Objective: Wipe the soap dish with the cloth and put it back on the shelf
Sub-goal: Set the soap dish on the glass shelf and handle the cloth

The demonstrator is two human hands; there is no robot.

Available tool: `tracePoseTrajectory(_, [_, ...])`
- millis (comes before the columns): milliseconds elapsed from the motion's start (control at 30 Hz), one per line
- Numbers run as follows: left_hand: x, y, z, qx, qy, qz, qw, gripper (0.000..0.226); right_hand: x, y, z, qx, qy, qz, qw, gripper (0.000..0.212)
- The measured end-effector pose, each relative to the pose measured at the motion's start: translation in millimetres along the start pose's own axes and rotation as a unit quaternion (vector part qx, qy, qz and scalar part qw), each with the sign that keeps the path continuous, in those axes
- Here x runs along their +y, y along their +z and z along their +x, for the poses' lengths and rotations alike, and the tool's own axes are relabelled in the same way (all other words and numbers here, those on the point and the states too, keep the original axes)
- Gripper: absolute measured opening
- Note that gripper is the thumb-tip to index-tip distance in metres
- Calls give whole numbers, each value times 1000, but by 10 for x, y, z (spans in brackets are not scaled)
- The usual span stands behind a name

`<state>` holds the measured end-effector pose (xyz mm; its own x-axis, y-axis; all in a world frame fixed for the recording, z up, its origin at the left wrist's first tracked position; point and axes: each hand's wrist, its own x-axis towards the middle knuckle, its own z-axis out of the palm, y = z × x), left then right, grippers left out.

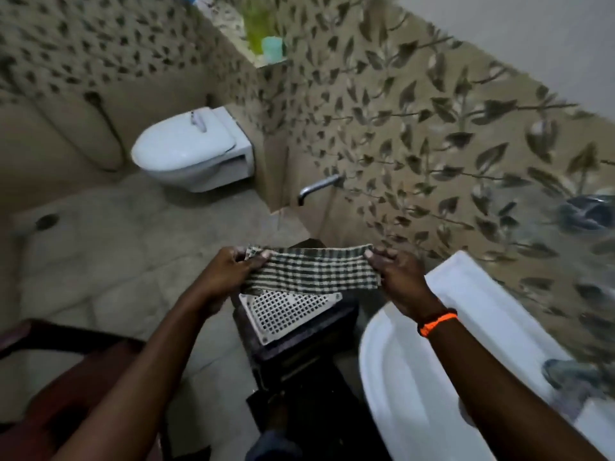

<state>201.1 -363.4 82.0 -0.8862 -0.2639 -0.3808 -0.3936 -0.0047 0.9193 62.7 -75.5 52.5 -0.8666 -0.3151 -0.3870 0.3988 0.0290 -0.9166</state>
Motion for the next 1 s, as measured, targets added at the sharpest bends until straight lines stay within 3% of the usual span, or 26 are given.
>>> tracePoseTrajectory(67, [-341, -119, 136, 45, -47, -15, 998, 23, 160, 272, 436, -13, -6, -61, 998, 8])
tracePoseTrajectory(133, [-700, -136, 287, 96, -77, -5, 992, 26, 395, 419, 833, -22, -4, -126, 992, 15])
tracePoseTrajectory(200, [-1093, -116, 506, 134, -79, 86, 984, 38, 726, 477, 1245, -40, -13, -186, 982, 25])
tracePoseTrajectory(300, [-1678, -41, 810, 149, -98, 210, 961, 45, 1325, 424, 1777, -98, -16, -296, 950, 8])
tracePoseTrajectory(367, [-2026, 18, 983, 151, -108, 261, 947, 51, 1651, 412, 2011, -115, -2, -348, 930, 19])
tracePoseTrajectory(567, [-2662, 235, 1396, 137, -188, 399, 887, 55, 2134, 533, 2382, -156, -52, -489, 857, 16])
tracePoseTrajectory(667, [-2665, 294, 1488, 158, -167, 467, 854, 45, 2362, 477, 2556, -146, -77, -593, 788, 18])
tracePoseTrajectory(800, [-2667, 293, 1560, 106, -186, 576, 789, 37, 2163, 659, 2416, -137, -125, -756, 627, 41])
tracePoseTrajectory(867, [-2691, 244, 1596, 97, -186, 599, 772, 45, 2203, 637, 2419, -130, -139, -798, 572, 50])
tracePoseTrajectory(933, [-2728, 182, 1616, 100, -175, 601, 773, 63, 2178, 630, 2430, -125, -133, -807, 562, 50])
tracePoseTrajectory(1000, [-2745, 153, 1587, 93, -168, 596, 779, 69, 2137, 636, 2384, -121, -130, -790, 587, 41])
